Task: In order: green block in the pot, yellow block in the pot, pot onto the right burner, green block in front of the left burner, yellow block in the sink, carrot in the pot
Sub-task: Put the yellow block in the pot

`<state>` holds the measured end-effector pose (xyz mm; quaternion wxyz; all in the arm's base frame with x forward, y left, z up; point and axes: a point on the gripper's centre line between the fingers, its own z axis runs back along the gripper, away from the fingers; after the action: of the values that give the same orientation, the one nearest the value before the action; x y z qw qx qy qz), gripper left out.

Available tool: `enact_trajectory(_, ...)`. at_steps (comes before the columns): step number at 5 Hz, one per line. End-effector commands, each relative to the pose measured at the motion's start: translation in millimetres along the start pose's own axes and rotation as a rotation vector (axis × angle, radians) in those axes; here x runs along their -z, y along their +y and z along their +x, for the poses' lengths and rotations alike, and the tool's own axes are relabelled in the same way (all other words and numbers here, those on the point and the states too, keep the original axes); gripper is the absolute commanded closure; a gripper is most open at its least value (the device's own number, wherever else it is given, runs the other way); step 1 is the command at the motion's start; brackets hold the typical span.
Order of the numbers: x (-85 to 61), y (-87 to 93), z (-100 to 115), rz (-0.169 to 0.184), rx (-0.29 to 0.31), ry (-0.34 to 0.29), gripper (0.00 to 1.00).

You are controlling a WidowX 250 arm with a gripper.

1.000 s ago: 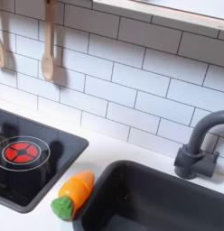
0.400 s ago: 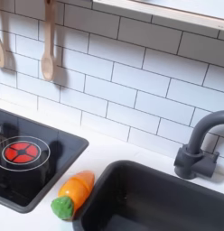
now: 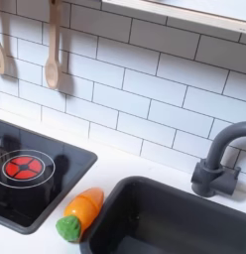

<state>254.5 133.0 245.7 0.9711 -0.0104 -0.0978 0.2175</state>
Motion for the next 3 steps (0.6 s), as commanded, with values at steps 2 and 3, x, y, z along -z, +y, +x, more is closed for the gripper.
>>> enact_trajectory(2, 14.8, 10.7, -5.2, 0.031, -0.057, 0.007, 0.00)
enact_trajectory(3, 26.0, 7.7, -6.3, 0.034, -0.044, 0.015, 0.00)
